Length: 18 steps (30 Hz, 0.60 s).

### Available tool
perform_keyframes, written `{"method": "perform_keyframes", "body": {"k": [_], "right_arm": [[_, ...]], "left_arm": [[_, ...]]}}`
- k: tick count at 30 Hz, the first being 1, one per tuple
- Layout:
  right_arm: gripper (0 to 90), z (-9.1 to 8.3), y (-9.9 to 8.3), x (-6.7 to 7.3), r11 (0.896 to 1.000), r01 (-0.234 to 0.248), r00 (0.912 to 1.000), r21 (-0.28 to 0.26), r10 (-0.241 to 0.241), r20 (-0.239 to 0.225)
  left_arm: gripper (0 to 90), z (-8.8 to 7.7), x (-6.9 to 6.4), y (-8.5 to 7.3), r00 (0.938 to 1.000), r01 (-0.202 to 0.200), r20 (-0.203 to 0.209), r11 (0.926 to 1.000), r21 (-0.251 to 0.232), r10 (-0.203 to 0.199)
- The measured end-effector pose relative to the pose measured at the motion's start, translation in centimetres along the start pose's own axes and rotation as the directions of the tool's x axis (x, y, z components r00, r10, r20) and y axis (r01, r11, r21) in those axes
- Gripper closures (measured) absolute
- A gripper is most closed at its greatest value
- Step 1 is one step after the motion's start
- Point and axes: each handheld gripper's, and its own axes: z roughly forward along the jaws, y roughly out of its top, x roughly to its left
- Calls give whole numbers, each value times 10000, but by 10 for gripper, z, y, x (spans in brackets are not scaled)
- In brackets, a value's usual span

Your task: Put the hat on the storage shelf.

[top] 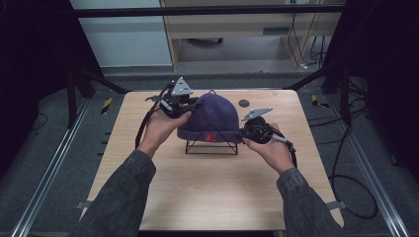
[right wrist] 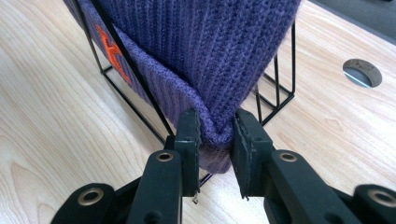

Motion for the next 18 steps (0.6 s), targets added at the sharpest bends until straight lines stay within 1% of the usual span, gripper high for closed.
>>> {"method": "perform_keyframes", "body": {"k": [1, 4, 5, 6, 7, 14, 18], "right_arm": [[730, 1, -1, 0, 10000, -61, 10000, 14, 61, -14], [729, 1, -2, 0, 10000, -49, 10000, 47, 49, -27], [728, 1, -4, -1, 10000, -88, 10000, 46, 88, -31], [728, 1, -4, -1, 10000, -88, 10000, 46, 88, -31], [727, 2, -5, 0, 9999, -101, 9999, 56, 101, -33], [725, 4, -7, 0, 9998, -107, 9999, 179, 107, -27], [725, 4, -7, 0, 9998, -116, 9999, 180, 116, -24]], "left_arm": [[793, 0, 0, -1, 10000, -56, 17, 10000, 61, 56], [793, 1, -1, -3, 10000, -18, 27, 10000, 15, 18], [793, 1, -1, -4, 10000, -69, 33, 9999, 86, 69], [793, 2, -2, -4, 10000, -2, 42, 10000, 27, 2], [793, 1, -2, -5, 10000, -60, 21, 10000, 43, 60], [792, 3, -3, -11, 9999, -8, 127, 10000, 80, 7], [792, 3, -4, -11, 9999, 18, 137, 10000, 27, -18]]}}
